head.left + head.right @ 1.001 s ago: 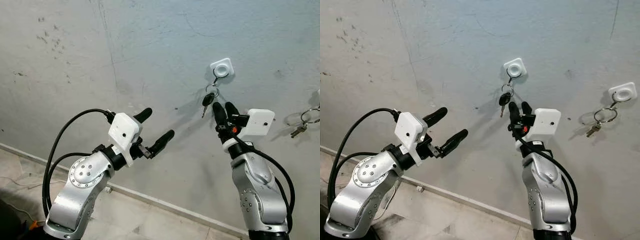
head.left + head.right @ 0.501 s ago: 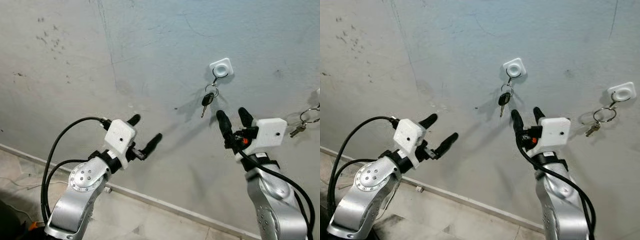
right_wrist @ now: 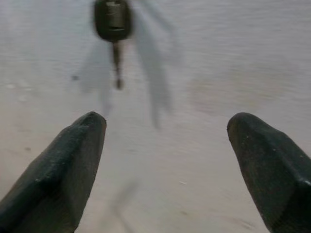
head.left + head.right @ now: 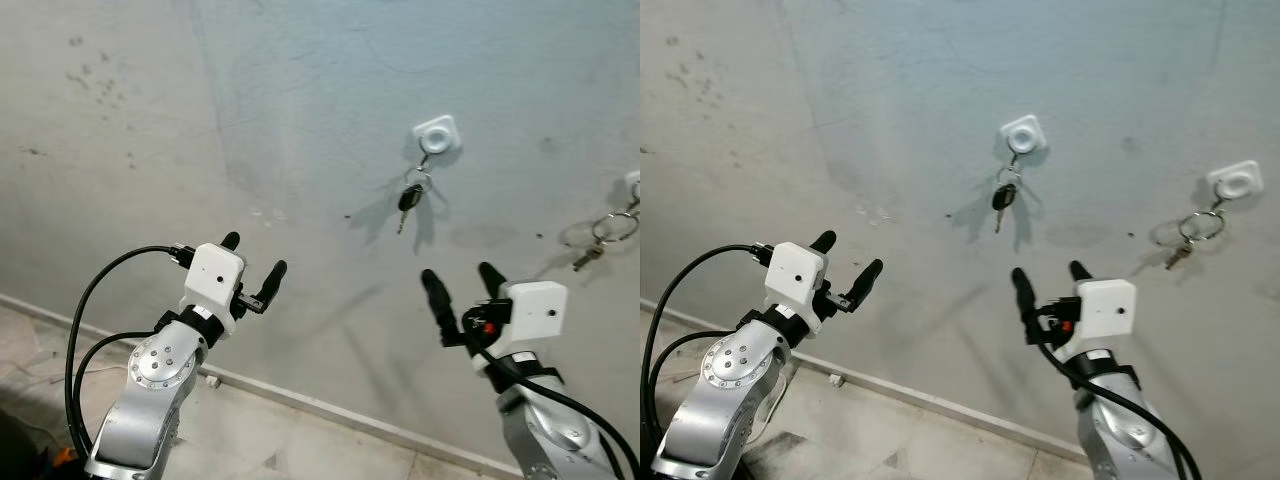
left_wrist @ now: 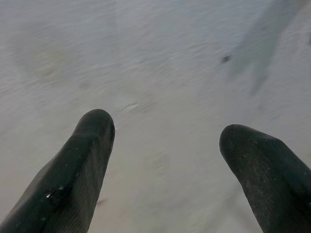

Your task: Hang keys on a hook

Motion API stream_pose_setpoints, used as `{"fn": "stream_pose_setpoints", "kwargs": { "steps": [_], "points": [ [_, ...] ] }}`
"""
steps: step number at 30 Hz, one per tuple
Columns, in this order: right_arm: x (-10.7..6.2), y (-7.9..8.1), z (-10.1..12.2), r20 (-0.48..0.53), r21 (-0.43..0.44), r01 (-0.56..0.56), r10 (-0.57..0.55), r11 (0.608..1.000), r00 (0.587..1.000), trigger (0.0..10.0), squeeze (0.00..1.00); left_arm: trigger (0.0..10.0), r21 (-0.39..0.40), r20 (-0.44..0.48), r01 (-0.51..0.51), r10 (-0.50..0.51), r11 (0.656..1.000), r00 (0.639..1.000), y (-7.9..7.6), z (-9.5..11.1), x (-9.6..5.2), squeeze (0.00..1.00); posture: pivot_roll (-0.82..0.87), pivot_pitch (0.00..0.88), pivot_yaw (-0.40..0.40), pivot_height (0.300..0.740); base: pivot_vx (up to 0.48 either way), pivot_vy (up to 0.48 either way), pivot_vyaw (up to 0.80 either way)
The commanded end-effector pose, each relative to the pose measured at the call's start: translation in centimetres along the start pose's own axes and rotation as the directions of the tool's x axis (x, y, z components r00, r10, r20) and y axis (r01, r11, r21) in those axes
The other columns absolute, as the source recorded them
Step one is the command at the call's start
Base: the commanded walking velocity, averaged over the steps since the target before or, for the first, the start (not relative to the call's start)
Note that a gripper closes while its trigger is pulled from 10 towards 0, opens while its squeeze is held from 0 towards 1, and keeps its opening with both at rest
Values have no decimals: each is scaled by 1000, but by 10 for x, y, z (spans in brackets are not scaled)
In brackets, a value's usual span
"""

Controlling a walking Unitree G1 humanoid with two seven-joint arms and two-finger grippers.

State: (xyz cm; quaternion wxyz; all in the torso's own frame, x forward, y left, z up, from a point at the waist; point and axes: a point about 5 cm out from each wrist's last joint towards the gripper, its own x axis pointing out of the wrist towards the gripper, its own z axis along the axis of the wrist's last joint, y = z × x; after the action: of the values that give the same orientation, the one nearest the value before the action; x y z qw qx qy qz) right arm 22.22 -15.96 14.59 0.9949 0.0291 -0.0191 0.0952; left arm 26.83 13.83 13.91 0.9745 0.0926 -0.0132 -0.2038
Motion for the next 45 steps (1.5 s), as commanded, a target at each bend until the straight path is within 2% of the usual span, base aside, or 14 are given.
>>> {"fn": "stream_pose_setpoints", "kwargs": {
  "steps": [1,11,12,18,45],
  "points": [
    [0,-1,5,15,-2,9,-9,1000,1000,10000,1000,10000,18,0,-10,10,1000,1000,0,1,2,0,125,0,-18,740,0,0,-731],
    [0,-1,4,8,-11,-1,1,1000,1000,10000,969,10000,29,5,-8,7,1000,1000,-1,1,3,0,126,0,-22,740,0,0,-132],
    [0,0,4,6,-11,-3,3,1000,1000,10000,914,10000,28,4,-8,8,1000,1000,-1,1,3,0,126,0,-22,740,0,0,0],
    [1,-1,2,-1,-7,-2,2,1000,1000,10000,882,10000,34,12,-10,10,999,1000,2,4,3,0,133,0,-25,740,0,0,0],
    [5,1,0,-2,-4,3,-3,1000,1000,10000,878,10000,20,15,-12,11,1000,1000,3,4,4,0,132,0,-24,740,0,0,0]
  ]
}}
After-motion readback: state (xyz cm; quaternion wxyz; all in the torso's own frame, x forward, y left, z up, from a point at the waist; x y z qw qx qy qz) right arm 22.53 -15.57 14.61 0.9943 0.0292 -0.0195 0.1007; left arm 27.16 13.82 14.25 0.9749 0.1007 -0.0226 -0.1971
